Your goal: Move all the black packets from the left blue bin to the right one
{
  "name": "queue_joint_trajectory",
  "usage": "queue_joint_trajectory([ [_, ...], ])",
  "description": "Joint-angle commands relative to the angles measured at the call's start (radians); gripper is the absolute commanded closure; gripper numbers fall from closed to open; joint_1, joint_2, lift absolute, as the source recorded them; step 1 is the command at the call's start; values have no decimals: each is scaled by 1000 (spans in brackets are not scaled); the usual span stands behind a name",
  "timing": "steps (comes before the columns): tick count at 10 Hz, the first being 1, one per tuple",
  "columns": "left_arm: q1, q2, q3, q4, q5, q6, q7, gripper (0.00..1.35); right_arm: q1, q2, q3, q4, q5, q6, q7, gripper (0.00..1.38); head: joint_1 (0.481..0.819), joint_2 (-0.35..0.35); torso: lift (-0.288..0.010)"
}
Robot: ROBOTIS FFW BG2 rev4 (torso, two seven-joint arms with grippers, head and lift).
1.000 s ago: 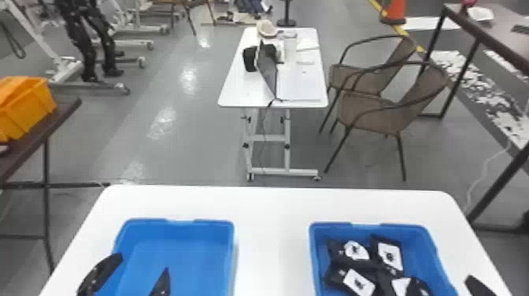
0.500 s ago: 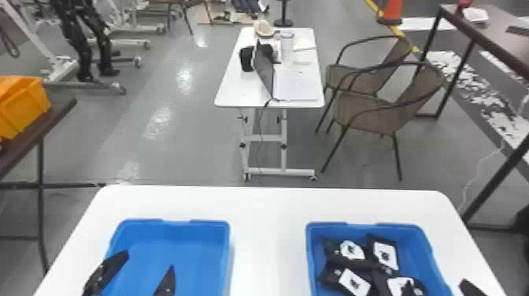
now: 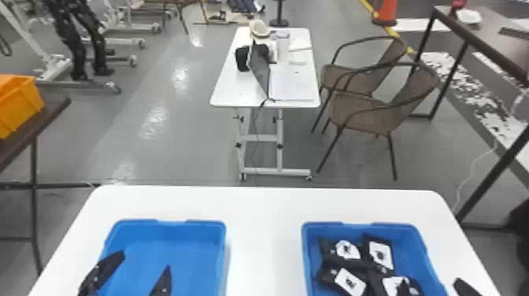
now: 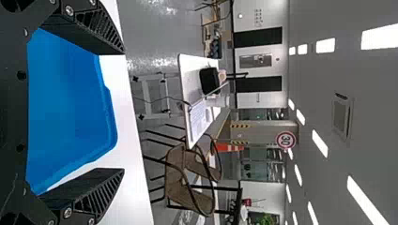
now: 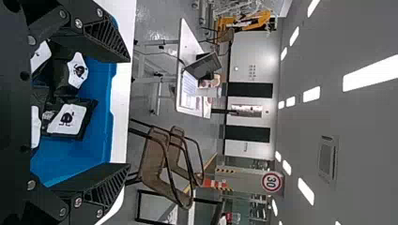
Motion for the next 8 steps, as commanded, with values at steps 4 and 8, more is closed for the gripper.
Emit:
queue_joint_trajectory([
  [4, 0, -4, 0, 5, 7, 6, 0, 136, 7, 1, 0, -15, -3, 11, -2, 242, 695, 20, 0],
  [8, 0, -4, -2, 4, 10, 12, -1, 136, 4, 1, 2, -12, -9, 12, 0, 243, 695, 21, 0],
])
